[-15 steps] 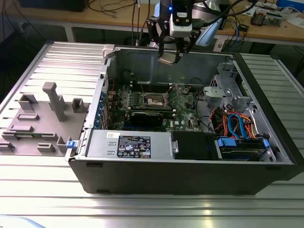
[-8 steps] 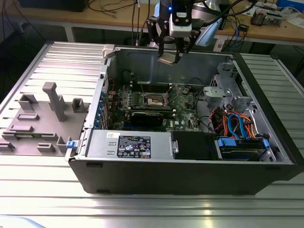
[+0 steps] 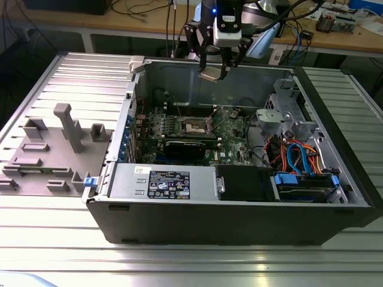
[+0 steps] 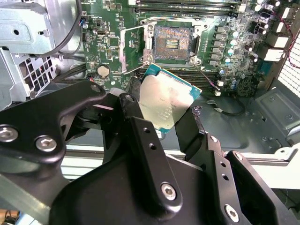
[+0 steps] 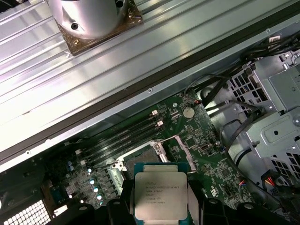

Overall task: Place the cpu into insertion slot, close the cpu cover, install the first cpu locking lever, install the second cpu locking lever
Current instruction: 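Place the cpu into insertion slot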

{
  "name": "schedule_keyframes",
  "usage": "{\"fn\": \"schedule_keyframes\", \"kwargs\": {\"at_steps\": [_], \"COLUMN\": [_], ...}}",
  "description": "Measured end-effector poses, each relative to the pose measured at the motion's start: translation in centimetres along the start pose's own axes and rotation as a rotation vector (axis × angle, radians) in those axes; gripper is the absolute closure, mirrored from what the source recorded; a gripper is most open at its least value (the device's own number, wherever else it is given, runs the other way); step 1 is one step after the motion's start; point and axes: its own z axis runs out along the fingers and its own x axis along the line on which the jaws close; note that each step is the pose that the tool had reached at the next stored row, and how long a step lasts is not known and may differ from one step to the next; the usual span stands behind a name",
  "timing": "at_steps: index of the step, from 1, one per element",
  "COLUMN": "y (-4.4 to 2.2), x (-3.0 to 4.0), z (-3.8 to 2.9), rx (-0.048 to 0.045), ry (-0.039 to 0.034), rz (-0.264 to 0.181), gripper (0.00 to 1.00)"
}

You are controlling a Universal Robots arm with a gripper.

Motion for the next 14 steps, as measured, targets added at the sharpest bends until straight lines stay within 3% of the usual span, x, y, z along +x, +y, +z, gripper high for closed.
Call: {"fn": "schedule_keyframes", "kwargs": {"at_steps": [7, 12, 14], "y": [-0.05, -0.06, -0.06], "x": [0.09, 0.09, 0.09], "z": [0.00, 0.05, 0.05], "rx": [-0.0006, -0.0016, -0.0018], "ry": [-0.0006, -0.0064, -0.0068], "rz": [0.010, 0.075, 0.079], "gripper": [0.46, 0.46, 0.46]}}
